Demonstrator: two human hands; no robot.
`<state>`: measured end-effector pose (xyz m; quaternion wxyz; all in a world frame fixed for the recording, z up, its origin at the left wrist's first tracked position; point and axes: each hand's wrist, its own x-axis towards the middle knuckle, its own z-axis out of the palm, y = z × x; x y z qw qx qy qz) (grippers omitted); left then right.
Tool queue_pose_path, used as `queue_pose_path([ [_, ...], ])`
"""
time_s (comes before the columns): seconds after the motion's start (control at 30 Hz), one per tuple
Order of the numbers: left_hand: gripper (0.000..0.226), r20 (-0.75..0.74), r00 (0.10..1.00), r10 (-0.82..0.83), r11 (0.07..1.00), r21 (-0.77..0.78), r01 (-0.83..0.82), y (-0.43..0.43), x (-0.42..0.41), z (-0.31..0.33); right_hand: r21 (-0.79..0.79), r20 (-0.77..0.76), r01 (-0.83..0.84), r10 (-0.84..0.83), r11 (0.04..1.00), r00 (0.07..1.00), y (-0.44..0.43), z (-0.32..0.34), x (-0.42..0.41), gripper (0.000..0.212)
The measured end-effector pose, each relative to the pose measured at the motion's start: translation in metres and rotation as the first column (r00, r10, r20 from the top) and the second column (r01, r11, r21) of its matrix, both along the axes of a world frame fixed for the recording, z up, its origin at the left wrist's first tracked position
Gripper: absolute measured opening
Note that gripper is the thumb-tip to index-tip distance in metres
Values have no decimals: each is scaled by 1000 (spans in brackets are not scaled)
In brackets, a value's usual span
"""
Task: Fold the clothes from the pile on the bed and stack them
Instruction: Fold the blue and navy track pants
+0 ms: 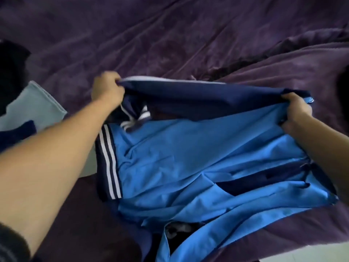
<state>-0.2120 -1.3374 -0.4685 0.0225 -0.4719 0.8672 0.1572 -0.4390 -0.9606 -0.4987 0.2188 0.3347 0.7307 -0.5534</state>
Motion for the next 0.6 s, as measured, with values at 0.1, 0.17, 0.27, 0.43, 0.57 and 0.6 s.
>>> queue_pose_path([
  [0.1, 57, -105, 994, 44, 999, -13, -46, -29, -57, 17, -126, 6, -50, 51, 991, 999, -16, 5, -10, 41],
  [0.17, 67, -32, 999, 15, 1000, -14, -15, -19, -64, 11, -204, 34, -77, 86, 976, 996, -20, 4, -11, 55],
  [0.27, 39, -19, 993, -114, 993, 36, 115, 31, -20, -26, -293, 86, -164, 196, 942, 977, -18, 0, -4, 51],
  [0.43, 52, 129, 989, -68, 998, -6, 69, 146, 128, -81, -357, 180, -218, 296, 908, 938, 8, -9, 18, 35],
  [0.57, 82, 230, 841, 490, 849, 92, -520, 172, 182, -83, -76, 209, -141, 154, 987, 966, 26, -11, 32, 39],
  [0.6, 82, 217, 807, 549, 800, 143, -583, 169, 183, -79, -11, 210, -121, 120, 993, 970, 29, -12, 33, 40],
])
